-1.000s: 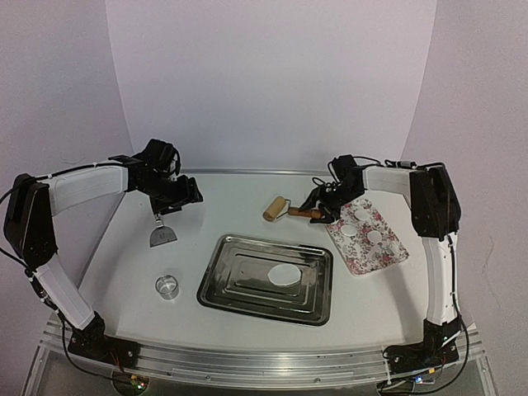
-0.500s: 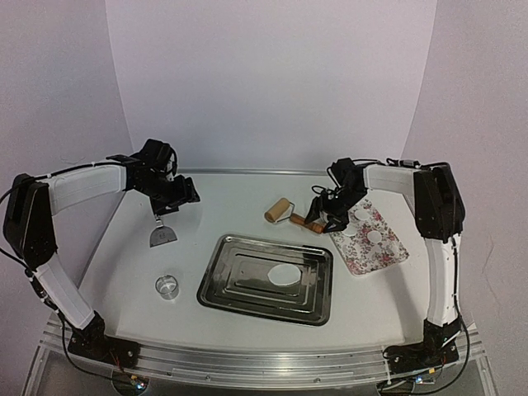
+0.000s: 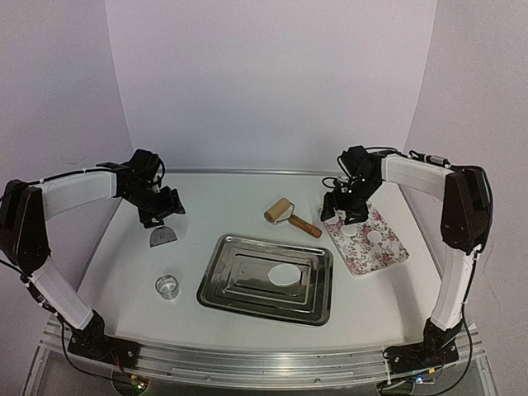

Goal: Roll out the dumpling wrappers from the dough

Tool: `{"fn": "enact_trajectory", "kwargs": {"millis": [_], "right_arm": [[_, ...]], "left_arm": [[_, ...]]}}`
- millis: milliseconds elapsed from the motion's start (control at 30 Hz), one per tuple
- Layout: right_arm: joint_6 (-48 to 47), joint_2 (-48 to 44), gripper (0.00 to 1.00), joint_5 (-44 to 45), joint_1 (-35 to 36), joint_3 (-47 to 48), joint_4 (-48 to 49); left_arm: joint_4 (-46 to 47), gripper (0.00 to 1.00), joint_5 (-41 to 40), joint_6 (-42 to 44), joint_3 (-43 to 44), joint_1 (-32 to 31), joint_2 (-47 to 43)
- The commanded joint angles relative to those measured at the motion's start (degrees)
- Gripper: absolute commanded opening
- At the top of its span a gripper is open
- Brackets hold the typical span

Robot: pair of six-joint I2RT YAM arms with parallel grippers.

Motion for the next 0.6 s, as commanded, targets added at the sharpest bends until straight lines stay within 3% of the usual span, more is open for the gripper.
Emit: {"fn": "enact_trajectory", "kwargs": {"millis": [0,167,433,567], "right_arm": [[7.51,-6.6,0.86,1.36,-0.44,-2.27,1.59],[15.11,-10.77,0.86,3.11,-0.45,-7.87,7.72],[13.01,-24.2,0.94,16.96,-0.44,-19.86,18.68],[10.53,-25.45,0.98,16.38,-0.46,-21.03,20.18]], "left_arm": [[-10.69,0.74,-3.06,-4.67,-6.27,0.03,-4.85],[-14.05,0.7,-1.11,-8.3,-13.6,-0.05,-13.77],[-18.51,0.68,5.07,-9.44,-20.55,-1.13,-18.08],[-15.09,0.68,7.73,-11.88,-23.91,-1.43,-18.56]]}}
